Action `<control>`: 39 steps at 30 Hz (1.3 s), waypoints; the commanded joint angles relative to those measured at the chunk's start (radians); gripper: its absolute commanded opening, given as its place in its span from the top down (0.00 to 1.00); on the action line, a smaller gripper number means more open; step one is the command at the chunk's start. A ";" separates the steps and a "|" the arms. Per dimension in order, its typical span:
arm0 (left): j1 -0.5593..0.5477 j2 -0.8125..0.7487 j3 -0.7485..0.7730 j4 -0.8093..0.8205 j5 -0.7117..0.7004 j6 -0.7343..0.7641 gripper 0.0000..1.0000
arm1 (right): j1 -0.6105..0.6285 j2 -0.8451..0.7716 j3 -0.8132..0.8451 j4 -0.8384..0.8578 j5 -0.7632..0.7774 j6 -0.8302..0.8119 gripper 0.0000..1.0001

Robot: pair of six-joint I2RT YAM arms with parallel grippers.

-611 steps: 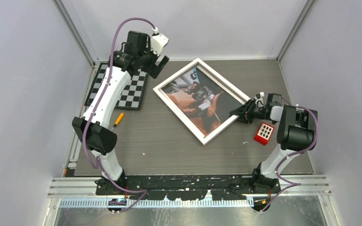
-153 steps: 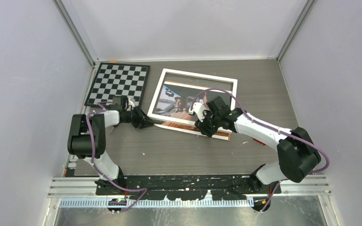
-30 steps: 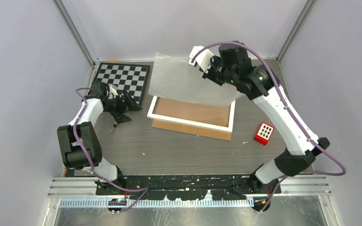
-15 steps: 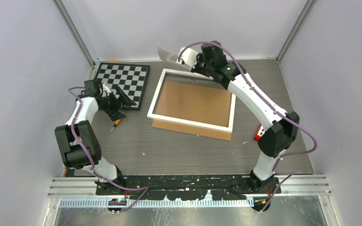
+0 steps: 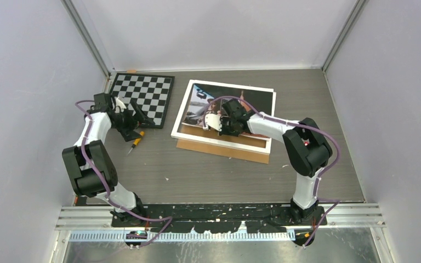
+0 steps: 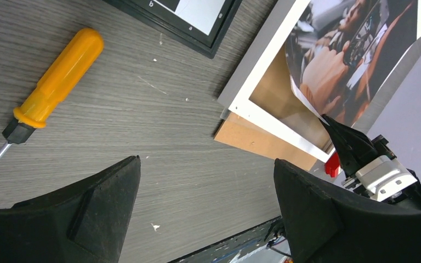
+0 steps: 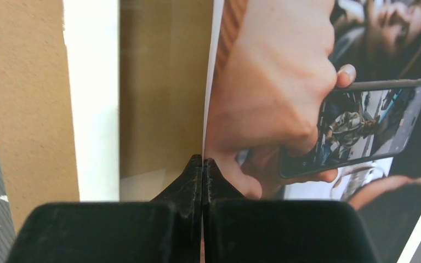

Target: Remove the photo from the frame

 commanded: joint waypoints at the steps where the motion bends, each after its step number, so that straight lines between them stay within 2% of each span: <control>1: 0.011 -0.017 0.016 -0.042 -0.021 0.066 0.07 | 0.019 -0.010 -0.018 0.129 -0.075 -0.029 1.00; 11: 0.009 -0.017 0.005 -0.004 0.006 0.065 0.07 | 0.033 -0.031 0.005 0.064 -0.118 0.014 0.99; 16: -0.027 -0.044 0.017 0.012 0.008 0.146 0.09 | 0.038 -0.050 -0.010 0.014 -0.121 -0.004 0.99; 17: -0.039 -0.051 0.024 0.013 0.004 0.168 0.09 | 0.039 -0.055 -0.008 -0.001 -0.126 0.001 0.94; 20: -0.077 -0.055 0.051 0.015 -0.009 0.230 0.09 | 0.038 -0.074 0.005 -0.031 -0.143 0.042 0.63; 26: -0.147 -0.030 0.120 0.015 -0.030 0.361 0.08 | 0.030 -0.125 0.078 -0.068 -0.154 0.184 0.28; 30: -0.208 0.033 0.192 0.008 -0.021 0.487 0.07 | -0.024 -0.155 0.147 -0.137 -0.162 0.338 0.18; 35: -0.304 0.159 0.325 -0.045 -0.054 0.609 0.06 | -0.174 -0.162 0.224 -0.283 -0.195 0.553 0.15; 39: -0.346 0.280 0.443 -0.075 -0.084 0.630 0.05 | -0.309 -0.159 0.231 -0.351 -0.199 0.720 0.13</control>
